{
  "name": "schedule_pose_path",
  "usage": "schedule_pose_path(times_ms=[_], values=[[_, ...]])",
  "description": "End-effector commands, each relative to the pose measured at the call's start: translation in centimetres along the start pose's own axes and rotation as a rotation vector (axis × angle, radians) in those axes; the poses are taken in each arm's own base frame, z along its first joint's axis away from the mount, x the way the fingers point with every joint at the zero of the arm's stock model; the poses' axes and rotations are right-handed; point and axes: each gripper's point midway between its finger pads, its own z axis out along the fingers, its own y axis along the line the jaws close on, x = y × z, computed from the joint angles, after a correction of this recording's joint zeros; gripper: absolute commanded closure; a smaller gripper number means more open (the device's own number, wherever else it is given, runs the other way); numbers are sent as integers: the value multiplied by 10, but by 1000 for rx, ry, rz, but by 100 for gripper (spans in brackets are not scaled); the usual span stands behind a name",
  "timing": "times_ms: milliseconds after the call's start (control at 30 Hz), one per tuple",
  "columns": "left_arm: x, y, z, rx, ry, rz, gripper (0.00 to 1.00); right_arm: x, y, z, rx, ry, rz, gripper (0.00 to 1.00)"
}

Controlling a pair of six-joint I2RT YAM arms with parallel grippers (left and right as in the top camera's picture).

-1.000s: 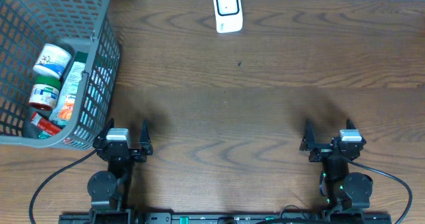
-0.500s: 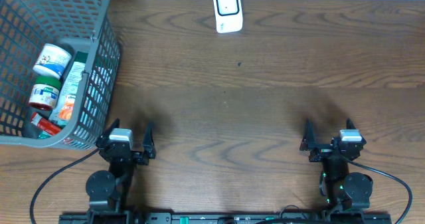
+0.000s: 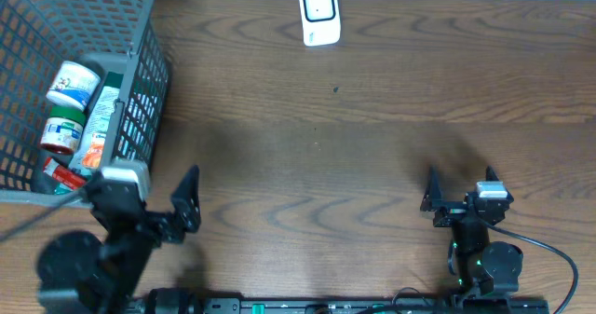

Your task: Scan the item barcode

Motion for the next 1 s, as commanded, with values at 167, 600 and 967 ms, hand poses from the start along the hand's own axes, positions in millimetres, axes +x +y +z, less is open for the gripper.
schedule_pose_path(times_ms=[167, 600, 967], values=[[-112, -7, 19, -6, 276, 11, 16, 1, -2, 0, 6, 1, -14, 1], [-143, 129, 115, -283, 471, -118, 16, 1, -2, 0, 6, 1, -14, 1], [-94, 254, 117, -469, 583, -285, 16, 1, -2, 0, 6, 1, -14, 1]])
